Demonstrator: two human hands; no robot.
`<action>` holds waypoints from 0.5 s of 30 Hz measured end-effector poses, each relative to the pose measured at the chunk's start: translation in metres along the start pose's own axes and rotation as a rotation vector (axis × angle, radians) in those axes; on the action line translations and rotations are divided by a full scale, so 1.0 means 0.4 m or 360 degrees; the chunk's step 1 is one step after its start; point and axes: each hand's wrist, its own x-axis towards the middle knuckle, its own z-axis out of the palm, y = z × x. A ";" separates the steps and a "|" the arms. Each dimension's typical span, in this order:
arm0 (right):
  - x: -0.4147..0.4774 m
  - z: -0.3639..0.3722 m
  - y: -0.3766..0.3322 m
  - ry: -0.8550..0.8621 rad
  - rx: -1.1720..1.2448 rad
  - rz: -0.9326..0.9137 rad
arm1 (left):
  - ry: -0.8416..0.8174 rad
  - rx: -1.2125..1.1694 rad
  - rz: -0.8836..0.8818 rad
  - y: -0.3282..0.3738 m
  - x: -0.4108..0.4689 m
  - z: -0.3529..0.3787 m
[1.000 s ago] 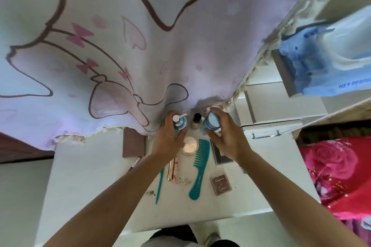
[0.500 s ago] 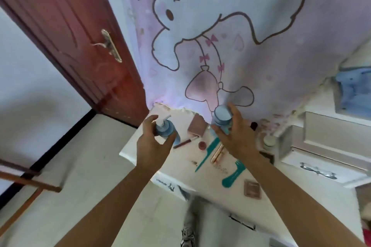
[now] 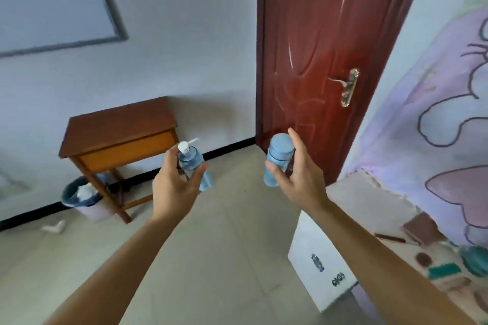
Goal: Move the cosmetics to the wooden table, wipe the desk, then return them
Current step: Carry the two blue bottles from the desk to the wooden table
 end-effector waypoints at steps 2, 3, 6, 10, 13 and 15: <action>0.041 0.137 -0.119 -0.0023 0.0033 -0.0104 | 0.0064 0.0056 -0.0058 -0.103 0.046 -0.131; 0.062 0.203 -0.176 -0.0041 0.0061 -0.0157 | 0.0087 0.0078 -0.0078 -0.151 0.069 -0.193; 0.120 0.382 -0.325 -0.0103 0.0134 -0.0281 | 0.0138 0.0121 -0.0132 -0.277 0.130 -0.346; 0.192 0.582 -0.472 -0.0212 0.0221 -0.0398 | 0.0257 0.0198 -0.0155 -0.413 0.209 -0.495; 0.254 0.719 -0.538 -0.0293 0.0257 -0.0459 | 0.0313 0.0222 -0.0192 -0.508 0.287 -0.549; 0.295 0.799 -0.565 -0.0327 0.0266 -0.0486 | 0.0340 0.0220 -0.0221 -0.563 0.342 -0.559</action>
